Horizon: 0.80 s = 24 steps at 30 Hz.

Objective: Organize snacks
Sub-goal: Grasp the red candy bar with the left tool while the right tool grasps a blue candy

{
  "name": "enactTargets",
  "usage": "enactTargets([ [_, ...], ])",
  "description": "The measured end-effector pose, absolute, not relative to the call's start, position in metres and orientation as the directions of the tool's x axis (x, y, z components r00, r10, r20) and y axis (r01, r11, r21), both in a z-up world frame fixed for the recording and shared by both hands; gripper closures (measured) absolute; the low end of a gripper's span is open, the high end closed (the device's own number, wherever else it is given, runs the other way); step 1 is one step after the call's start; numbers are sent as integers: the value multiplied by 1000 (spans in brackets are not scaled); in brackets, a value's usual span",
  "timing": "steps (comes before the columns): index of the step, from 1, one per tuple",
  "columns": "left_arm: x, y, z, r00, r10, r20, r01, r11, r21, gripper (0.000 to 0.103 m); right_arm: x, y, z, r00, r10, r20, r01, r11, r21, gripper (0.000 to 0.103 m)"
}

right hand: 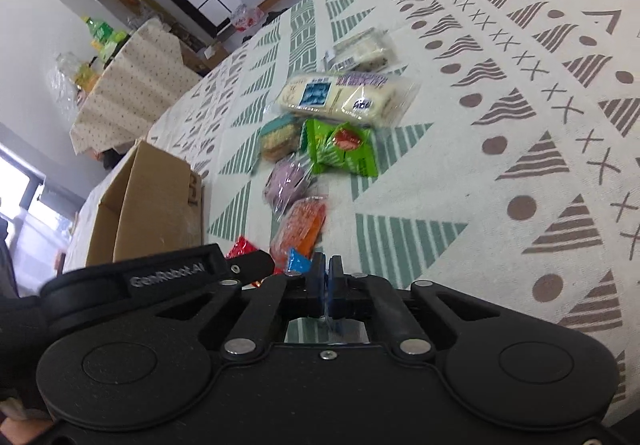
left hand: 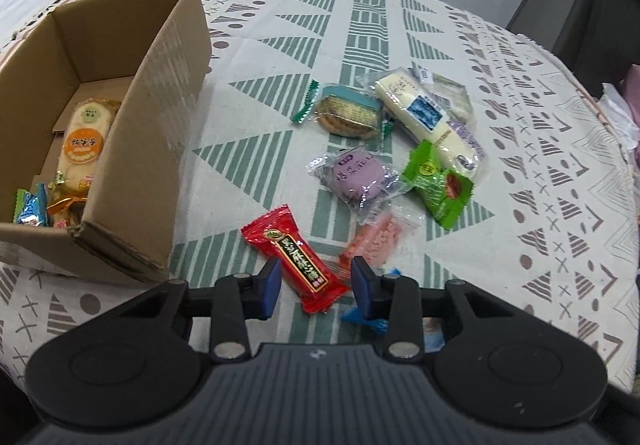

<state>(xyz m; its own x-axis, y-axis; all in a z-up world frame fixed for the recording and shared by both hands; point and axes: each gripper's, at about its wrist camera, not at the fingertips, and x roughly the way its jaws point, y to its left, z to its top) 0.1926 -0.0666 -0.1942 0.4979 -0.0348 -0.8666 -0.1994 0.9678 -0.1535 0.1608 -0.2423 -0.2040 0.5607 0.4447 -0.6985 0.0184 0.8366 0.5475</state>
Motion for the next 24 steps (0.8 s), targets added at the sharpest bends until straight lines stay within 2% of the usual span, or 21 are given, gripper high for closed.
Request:
enactTargets([
  [12,199,-64,-209,484,5,-875,-233,965,-124,68,162,-271,-194,649,363,-668,89,836,541,101],
  [16,199,-65,-210,495,0,-869,-229,965,-131,68,163,-271,-197,632,367,-683,101,834,542,83],
  [18,199,-63,-211,496,-8,-869,-230,963,-139,68,163,-267,-196,627,370,-686,86,842,532,59],
  [20,199,-62,-211,501,-13,-865,-230,962,-148,69,163,-262,-196,619,365,-695,73,855,513,51],
  [21,199,-61,-211,507,-14,-862,-229,962,-150,74,163,-260,-196,609,368,-703,67,859,507,47],
  [24,199,-60,-210,513,-18,-858,-231,960,-158,79,166,-253,-202,577,367,-730,68,869,491,43],
])
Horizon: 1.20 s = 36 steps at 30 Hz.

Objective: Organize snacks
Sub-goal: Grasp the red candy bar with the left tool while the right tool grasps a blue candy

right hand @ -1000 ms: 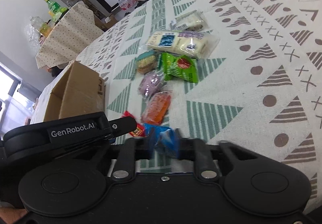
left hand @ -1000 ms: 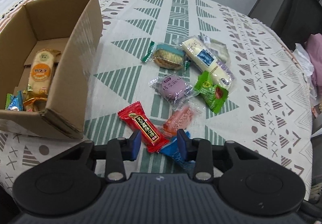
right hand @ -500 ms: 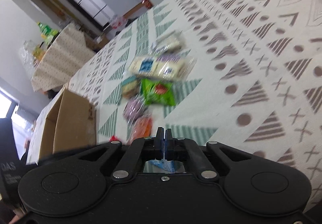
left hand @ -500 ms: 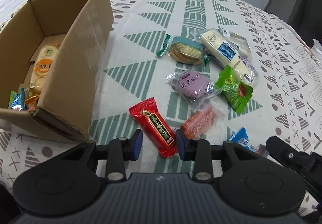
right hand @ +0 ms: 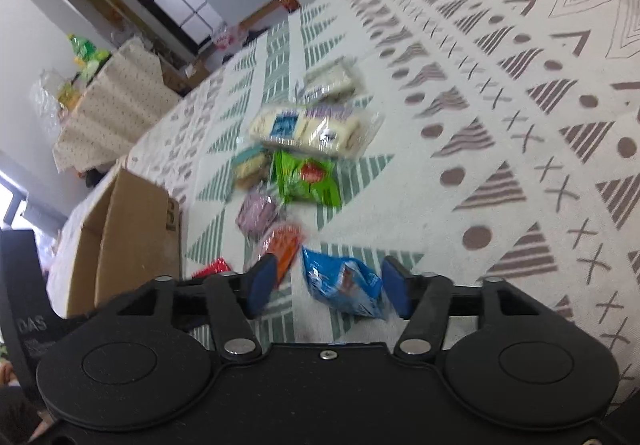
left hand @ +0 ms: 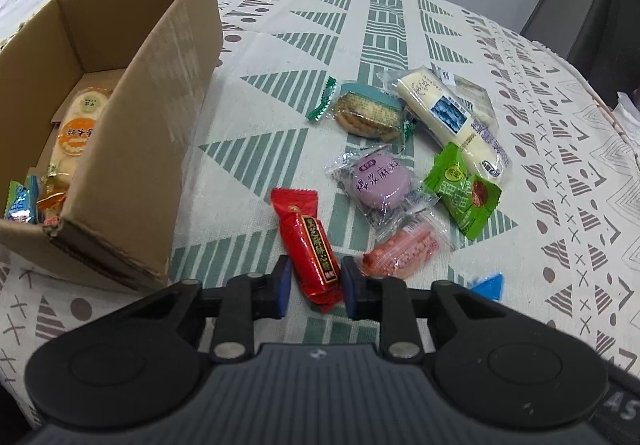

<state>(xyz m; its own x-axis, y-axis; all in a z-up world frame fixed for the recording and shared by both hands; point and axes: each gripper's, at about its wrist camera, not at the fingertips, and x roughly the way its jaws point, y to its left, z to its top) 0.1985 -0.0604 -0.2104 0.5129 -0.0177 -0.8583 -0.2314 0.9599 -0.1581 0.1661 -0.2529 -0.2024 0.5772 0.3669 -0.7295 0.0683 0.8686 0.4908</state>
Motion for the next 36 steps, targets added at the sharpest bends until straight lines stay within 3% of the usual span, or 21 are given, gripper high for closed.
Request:
enactTargets([
  [14,193,-54,-184,582,-57,-811,-215,951,-221,87,175,-233,-215,541,330,-774,51,906,421,43],
  [16,193,-51,-181,591,-60,-805,-220,947,-233,88,176,-227,-214,545,300,-783,31,926,376,57],
  [18,192,-48,-176,603,-67,-795,-220,944,-247,88,178,-225,-214,544,306,-782,21,926,377,77],
  [19,191,-46,-174,608,-72,-790,-219,942,-255,88,178,-226,-214,539,317,-780,21,921,388,80],
  [36,182,-15,-124,713,-94,-695,-220,911,-348,88,174,-208,-161,615,331,-715,-38,919,393,81],
])
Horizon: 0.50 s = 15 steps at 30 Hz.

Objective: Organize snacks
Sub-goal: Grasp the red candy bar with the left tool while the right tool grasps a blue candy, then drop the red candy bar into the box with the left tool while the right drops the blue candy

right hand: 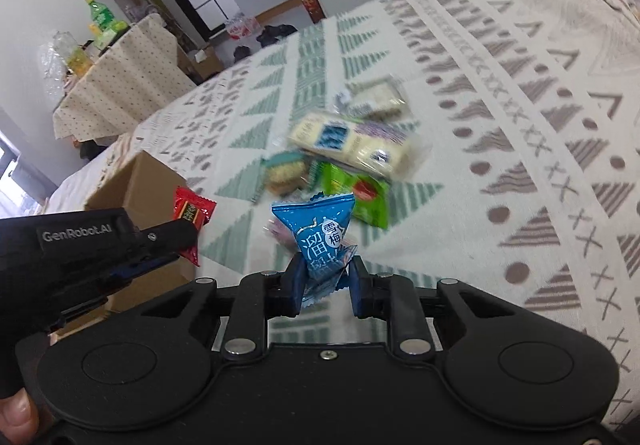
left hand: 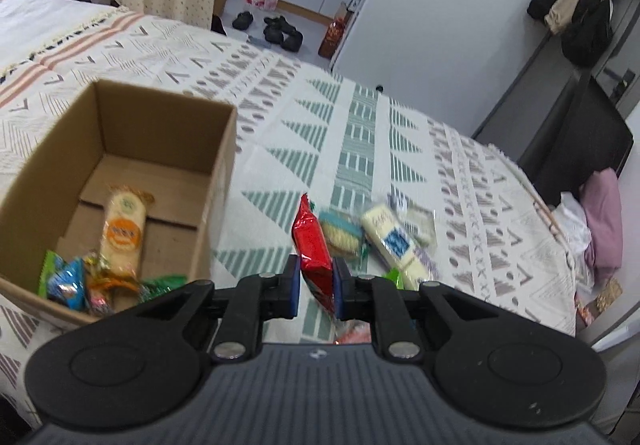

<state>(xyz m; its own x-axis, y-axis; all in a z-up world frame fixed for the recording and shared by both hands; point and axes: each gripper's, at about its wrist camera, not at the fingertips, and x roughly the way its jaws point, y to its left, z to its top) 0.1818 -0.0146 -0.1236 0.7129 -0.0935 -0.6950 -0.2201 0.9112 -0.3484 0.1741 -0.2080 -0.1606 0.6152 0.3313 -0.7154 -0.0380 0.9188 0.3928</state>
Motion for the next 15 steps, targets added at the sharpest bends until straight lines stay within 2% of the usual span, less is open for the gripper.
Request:
enactTargets([
  [15,177,55,-90,755,-67,-653,-280,867,-412,88,184,-139,-110,642,405,-651,-185,906,381,81],
])
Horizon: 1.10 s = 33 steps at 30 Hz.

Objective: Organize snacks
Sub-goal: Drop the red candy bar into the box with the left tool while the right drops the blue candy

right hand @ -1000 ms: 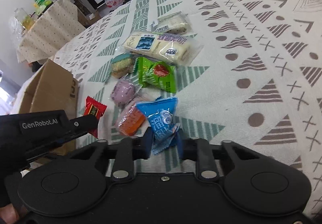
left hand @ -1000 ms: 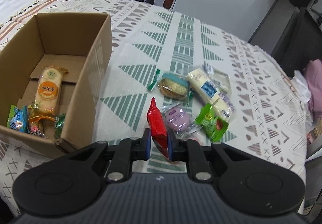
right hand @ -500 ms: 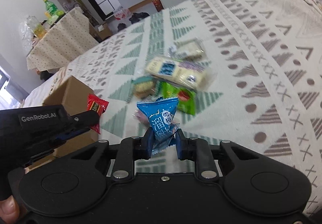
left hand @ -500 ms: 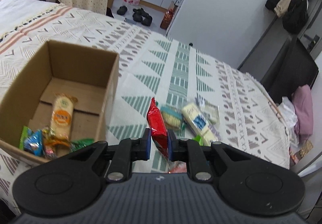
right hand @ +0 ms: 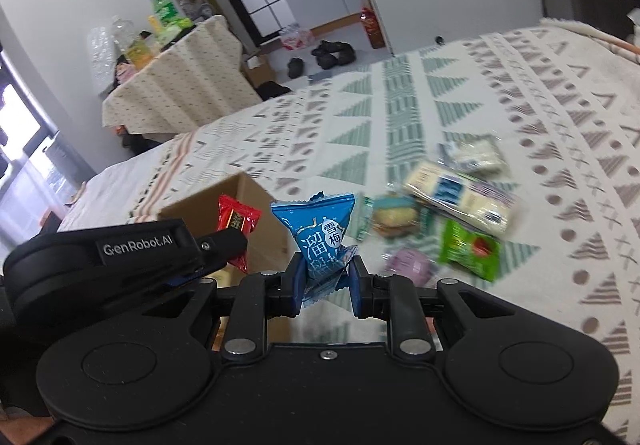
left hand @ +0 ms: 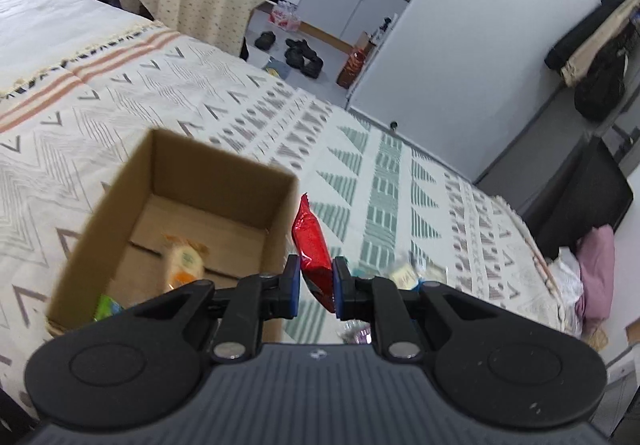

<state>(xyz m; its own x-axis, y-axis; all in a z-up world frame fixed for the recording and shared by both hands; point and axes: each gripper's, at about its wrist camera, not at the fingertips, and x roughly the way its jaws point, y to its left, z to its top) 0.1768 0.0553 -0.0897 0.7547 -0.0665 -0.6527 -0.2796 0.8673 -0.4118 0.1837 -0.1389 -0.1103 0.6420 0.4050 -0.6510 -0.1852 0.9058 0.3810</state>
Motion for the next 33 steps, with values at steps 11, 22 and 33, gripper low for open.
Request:
enactTargets([
  [11,159,109,-66,770,-17,-638,-318,856,-407,88,183,-93,-98,635,458,-622,-241,882,404,81],
  [22,156,139,-78,737,-4,-676,-370,834,-408,87,181,-55,-96,612,487,-623,-283,871,403,81],
  [33,158,152,-89,685,32,-728,-448,807,-386,48,183,-44,-99,607,478,-635,-278,876,393,63],
])
